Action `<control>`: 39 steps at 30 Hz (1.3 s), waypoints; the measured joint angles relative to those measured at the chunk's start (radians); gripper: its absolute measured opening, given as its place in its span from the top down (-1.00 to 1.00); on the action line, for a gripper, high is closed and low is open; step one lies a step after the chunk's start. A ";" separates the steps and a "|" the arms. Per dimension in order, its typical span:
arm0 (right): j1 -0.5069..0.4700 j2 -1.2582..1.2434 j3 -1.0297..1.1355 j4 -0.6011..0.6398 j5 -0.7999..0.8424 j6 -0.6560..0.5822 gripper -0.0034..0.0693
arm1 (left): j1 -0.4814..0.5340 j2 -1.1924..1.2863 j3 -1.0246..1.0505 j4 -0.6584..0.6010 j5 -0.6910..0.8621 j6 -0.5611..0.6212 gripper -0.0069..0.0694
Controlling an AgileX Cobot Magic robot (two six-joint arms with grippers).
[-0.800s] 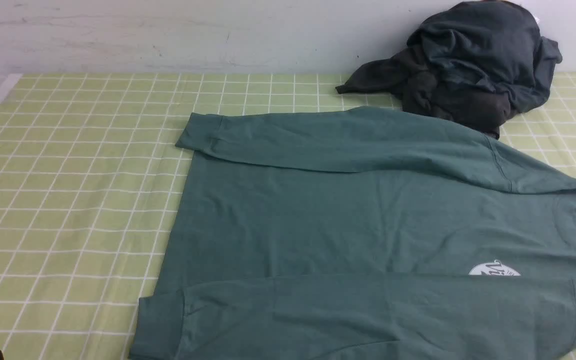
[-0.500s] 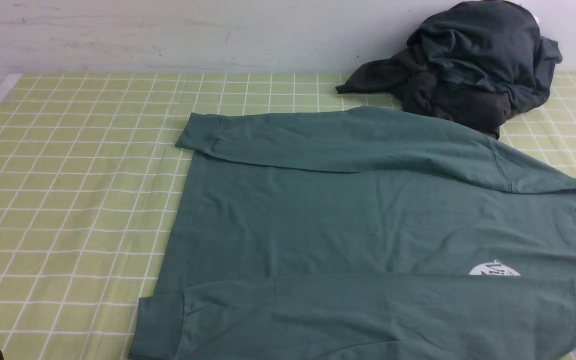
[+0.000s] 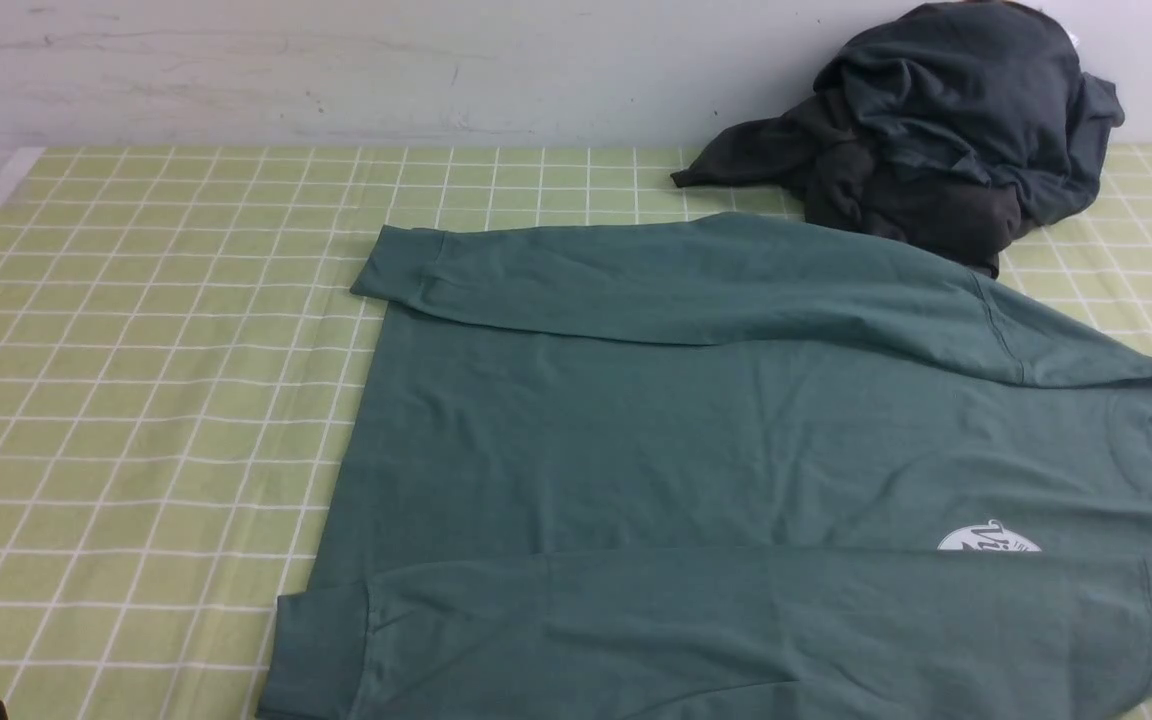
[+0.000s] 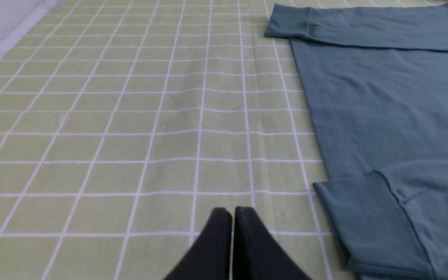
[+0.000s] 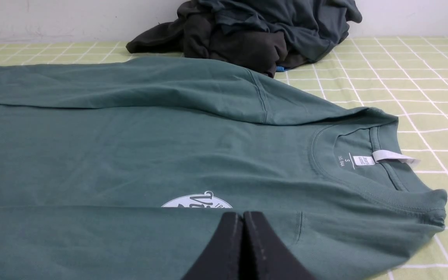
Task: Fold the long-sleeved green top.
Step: Use the left arm to clamp the cuff closest to it
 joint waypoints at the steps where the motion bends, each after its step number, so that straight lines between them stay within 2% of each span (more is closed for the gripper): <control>1: 0.000 0.000 0.000 0.000 0.000 -0.003 0.94 | 0.000 0.000 0.000 0.000 0.000 0.007 0.83; 11: 0.000 0.000 0.000 0.000 0.000 -0.003 0.94 | -0.030 0.000 0.000 0.005 -0.002 0.076 0.83; 26: 0.000 0.000 0.002 0.000 -0.033 -0.003 0.94 | -0.059 0.000 0.003 0.005 -0.030 0.083 0.83; 28: 0.000 0.000 0.005 0.000 -0.105 -0.003 0.94 | -0.062 0.000 0.009 0.005 -0.093 0.083 0.83; 30: 0.000 0.000 0.006 0.000 -0.272 -0.005 0.94 | -0.062 0.000 0.010 0.006 -0.269 0.083 0.83; 31: 0.000 0.000 0.006 0.000 -0.300 -0.005 0.94 | -0.062 0.000 0.010 0.006 -0.284 0.083 0.83; 32: 0.000 0.000 0.006 0.000 -0.398 -0.007 0.94 | -0.062 0.000 0.010 0.006 -0.406 0.083 0.83; 33: 0.000 0.000 0.006 0.000 -0.424 -0.007 0.94 | -0.062 0.000 0.010 0.006 -0.422 0.083 0.83; 35: 0.000 0.000 0.006 0.000 -0.579 -0.002 0.94 | -0.062 0.000 0.010 0.005 -0.608 0.083 0.83; 37: 0.000 0.000 0.006 0.000 -0.631 0.004 0.94 | -0.062 0.000 0.010 0.005 -0.685 0.083 0.83; 39: 0.000 0.000 0.006 0.000 -0.740 0.027 0.94 | -0.062 0.000 0.010 0.005 -0.827 0.076 0.83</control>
